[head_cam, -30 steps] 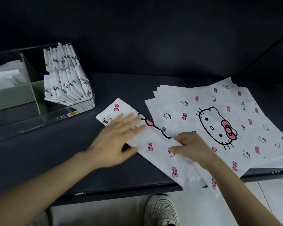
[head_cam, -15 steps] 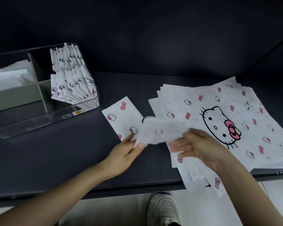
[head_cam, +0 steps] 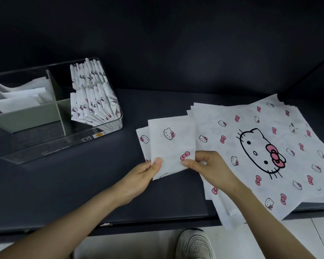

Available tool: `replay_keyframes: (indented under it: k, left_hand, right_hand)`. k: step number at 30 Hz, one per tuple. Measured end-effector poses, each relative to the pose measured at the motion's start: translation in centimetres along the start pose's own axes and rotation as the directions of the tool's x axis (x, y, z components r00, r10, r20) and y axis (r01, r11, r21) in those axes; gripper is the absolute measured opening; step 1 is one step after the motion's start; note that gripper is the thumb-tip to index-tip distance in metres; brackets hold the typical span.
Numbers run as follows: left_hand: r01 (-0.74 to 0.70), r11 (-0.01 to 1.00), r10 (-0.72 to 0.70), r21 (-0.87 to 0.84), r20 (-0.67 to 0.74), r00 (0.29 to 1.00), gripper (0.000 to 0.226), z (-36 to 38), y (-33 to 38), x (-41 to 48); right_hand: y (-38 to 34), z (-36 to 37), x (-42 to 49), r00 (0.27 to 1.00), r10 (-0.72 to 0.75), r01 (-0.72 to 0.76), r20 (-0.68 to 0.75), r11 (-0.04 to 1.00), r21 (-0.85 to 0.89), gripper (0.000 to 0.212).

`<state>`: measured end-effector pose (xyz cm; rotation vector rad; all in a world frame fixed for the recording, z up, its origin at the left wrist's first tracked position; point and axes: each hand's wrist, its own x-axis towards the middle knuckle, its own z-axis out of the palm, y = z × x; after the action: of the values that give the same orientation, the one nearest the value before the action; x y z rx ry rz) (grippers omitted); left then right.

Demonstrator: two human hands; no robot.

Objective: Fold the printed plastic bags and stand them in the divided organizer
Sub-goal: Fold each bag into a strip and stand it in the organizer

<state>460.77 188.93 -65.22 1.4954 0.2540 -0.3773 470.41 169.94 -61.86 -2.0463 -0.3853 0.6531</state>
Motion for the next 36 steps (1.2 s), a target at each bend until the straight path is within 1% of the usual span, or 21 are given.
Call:
replay_keyframes:
  k: [1, 2, 5, 6, 8, 9, 11, 12, 14, 16, 19, 21, 23, 24, 28, 29, 30, 31, 33, 34, 36]
  left_hand:
    - [0.001, 1.0, -0.001, 0.005, 0.008, 1.0, 0.045, -0.1, -0.1, 0.0]
    - [0.004, 1.0, -0.004, 0.019, 0.007, 1.0, 0.046, -0.1, -0.3, 0.0]
    - [-0.016, 0.995, 0.023, 0.098, -0.068, 0.997, 0.058, 0.1, -0.9, -0.1]
    - [-0.036, 0.991, 0.052, 0.128, -0.123, 0.991, 0.049, 0.3, -1.0, -0.3]
    - [-0.088, 0.971, 0.148, 0.221, -0.272, 0.951, 0.013, 0.8, -1.3, -0.6]
    - [-0.104, 0.95, 0.204, 0.295, -0.334, 0.92, 0.016, 0.9, -1.4, -0.9]
    - [-0.1, 0.905, 0.289, 0.414, -0.425, 0.858, 0.033, 1.1, -1.8, -1.3]
    - [-0.084, 0.893, 0.305, 0.442, -0.456, 0.836, 0.041, 1.1, -2.0, -1.3]
    - [-0.068, 0.884, 0.315, 0.462, -0.482, 0.817, 0.051, 1.0, -2.2, -1.5]
    - [-0.1, 0.877, 0.349, 0.471, -0.479, 0.806, 0.053, 0.8, -2.2, -1.5]
    - [-0.135, 0.856, 0.404, 0.499, -0.482, 0.778, 0.045, 0.3, -2.8, -1.2]
    - [-0.155, 0.812, 0.465, 0.562, -0.464, 0.754, 0.04, 0.0, -3.1, -1.1]
    - [-0.161, 0.723, 0.558, 0.672, -0.431, 0.709, 0.032, -0.3, -3.5, -1.0]
    - [-0.147, 0.677, 0.589, 0.721, -0.411, 0.696, 0.031, -0.6, -3.7, -0.9]
    - [-0.142, 0.444, 0.737, 0.885, -0.27, 0.619, 0.028, -1.7, -3.6, -0.1]
    - [-0.156, 0.383, 0.759, 0.91, -0.214, 0.616, 0.029, -2.0, -3.4, 0.1]
    - [-0.178, 0.322, 0.763, 0.93, -0.144, 0.631, 0.031, -2.1, -3.1, 0.2]
    - [-0.204, 0.266, 0.746, 0.942, -0.067, 0.662, 0.035, -2.0, -2.7, 0.5]
    - [-0.241, 0.179, 0.664, 0.954, 0.063, 0.745, 0.045, -1.6, -2.4, 1.1]
    - [-0.241, 0.147, 0.616, 0.959, 0.102, 0.781, 0.051, -1.3, -2.3, 1.4]
    - [-0.221, 0.113, 0.534, 0.969, 0.129, 0.836, 0.058, -0.9, -2.4, 1.9]
  right_hand:
    - [0.4, 0.2, -0.1, 1.0, 0.017, -0.017, -0.004, 1.0, -0.01, 0.051]
    - [0.6, 0.4, -0.1, 0.999, 0.032, -0.032, -0.01, 0.999, -0.025, 0.055]
    - [1.2, 1.3, 0.0, 0.999, 0.041, -0.044, -0.021, 0.991, -0.13, 0.053]
    - [1.3, 1.4, 0.2, 0.999, 0.037, -0.039, -0.011, 0.983, -0.179, 0.053]
    - [1.3, 1.8, 0.5, 1.0, 0.02, -0.022, -0.011, 0.958, -0.285, 0.052]
    - [1.2, 2.0, 0.6, 1.0, 0.008, -0.013, -0.016, 0.943, -0.333, 0.052]
    - [1.1, 2.5, 0.9, 1.0, -0.003, -0.008, -0.027, 0.914, -0.405, 0.053]
    - [1.1, 2.7, 1.0, 0.999, -0.016, 0.0, -0.032, 0.901, -0.434, 0.053]
    - [1.1, 2.9, 1.1, 0.999, -0.033, 0.013, -0.034, 0.877, -0.48, 0.054]
    - [0.9, 3.1, 1.2, 0.999, -0.031, 0.01, -0.031, 0.859, -0.511, 0.054]
    - [0.7, 3.2, 1.4, 0.999, 0.002, -0.02, -0.032, 0.835, -0.55, 0.053]
    - [0.5, 3.3, 1.5, 0.999, 0.033, -0.047, -0.036, 0.818, -0.573, 0.053]
    - [0.3, 3.3, 1.7, 0.997, 0.06, -0.075, -0.045, 0.801, -0.593, 0.053]
    - [0.3, 3.4, 1.8, 0.996, 0.077, -0.092, -0.051, 0.792, -0.603, 0.053]
    - [0.0, 3.4, 2.1, 0.99, 0.125, -0.135, -0.06, 0.765, -0.629, 0.054]
    - [0.1, 3.4, 2.2, 0.99, 0.128, -0.136, -0.06, 0.761, -0.635, 0.054]
    - [0.1, 3.4, 2.2, 0.99, 0.129, -0.138, -0.06, 0.757, -0.639, 0.054]
    - [0.1, 3.4, 2.3, 0.99, 0.13, -0.139, -0.061, 0.755, -0.641, 0.054]
    - [0.1, 3.4, 2.4, 0.989, 0.132, -0.141, -0.063, 0.749, -0.647, 0.053]
    - [0.1, 3.5, 2.4, 0.99, 0.13, -0.139, -0.062, 0.746, -0.651, 0.052]
    - [0.0, 3.5, 2.5, 0.989, 0.137, -0.145, -0.063, 0.742, -0.654, 0.051]
